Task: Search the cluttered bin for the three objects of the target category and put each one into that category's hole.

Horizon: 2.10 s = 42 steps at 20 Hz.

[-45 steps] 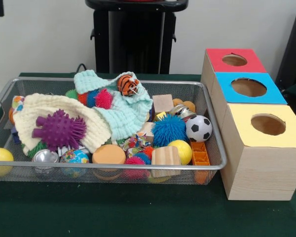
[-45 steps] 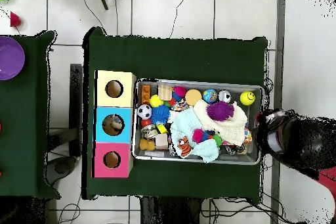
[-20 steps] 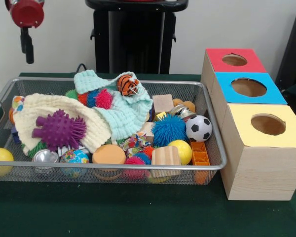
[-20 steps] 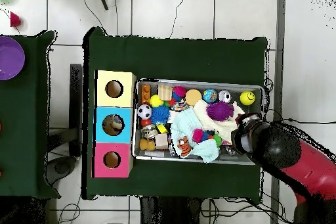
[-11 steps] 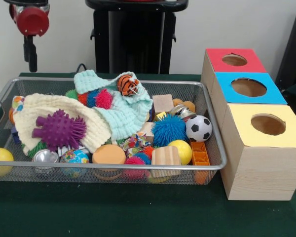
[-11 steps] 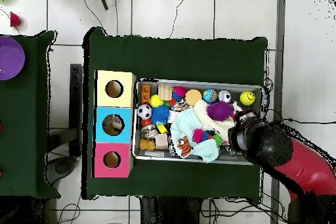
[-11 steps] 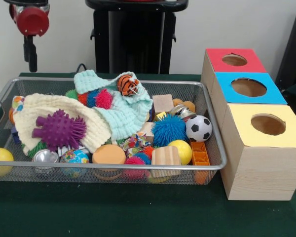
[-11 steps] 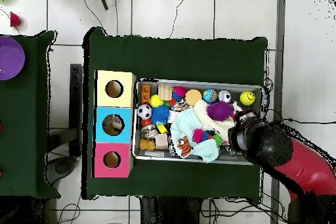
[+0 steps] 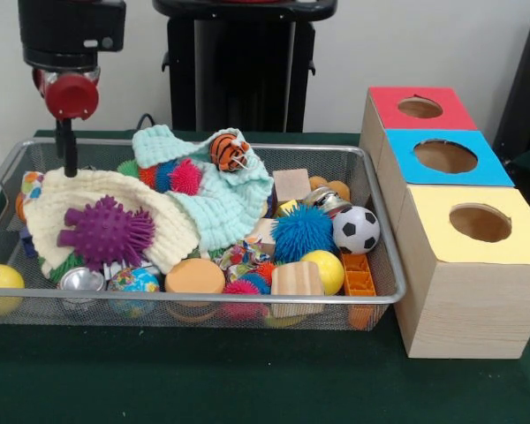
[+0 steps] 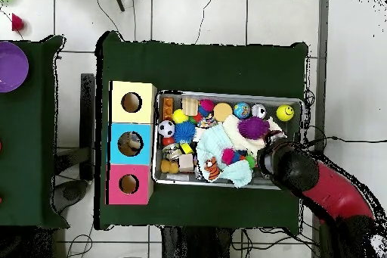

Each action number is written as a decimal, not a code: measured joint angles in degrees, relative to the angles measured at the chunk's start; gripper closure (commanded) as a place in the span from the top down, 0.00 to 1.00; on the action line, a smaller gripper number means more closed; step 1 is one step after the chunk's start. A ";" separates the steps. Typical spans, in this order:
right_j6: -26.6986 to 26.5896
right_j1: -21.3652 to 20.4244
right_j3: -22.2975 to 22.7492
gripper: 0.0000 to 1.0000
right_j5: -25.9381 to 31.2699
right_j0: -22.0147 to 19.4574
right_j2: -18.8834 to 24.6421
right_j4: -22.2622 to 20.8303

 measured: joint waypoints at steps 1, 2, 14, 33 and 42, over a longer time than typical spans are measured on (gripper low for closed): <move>0.00 0.61 0.17 1.00 0.00 -0.10 0.00 0.00; 0.00 1.14 0.38 1.00 0.00 -0.18 -0.02 0.01; 0.00 5.58 3.88 1.00 -0.09 -0.49 -0.18 0.05; 0.00 14.91 3.33 0.00 -14.60 -1.84 -0.02 -0.53; 0.00 13.90 4.11 0.00 -18.79 -2.53 0.12 -0.81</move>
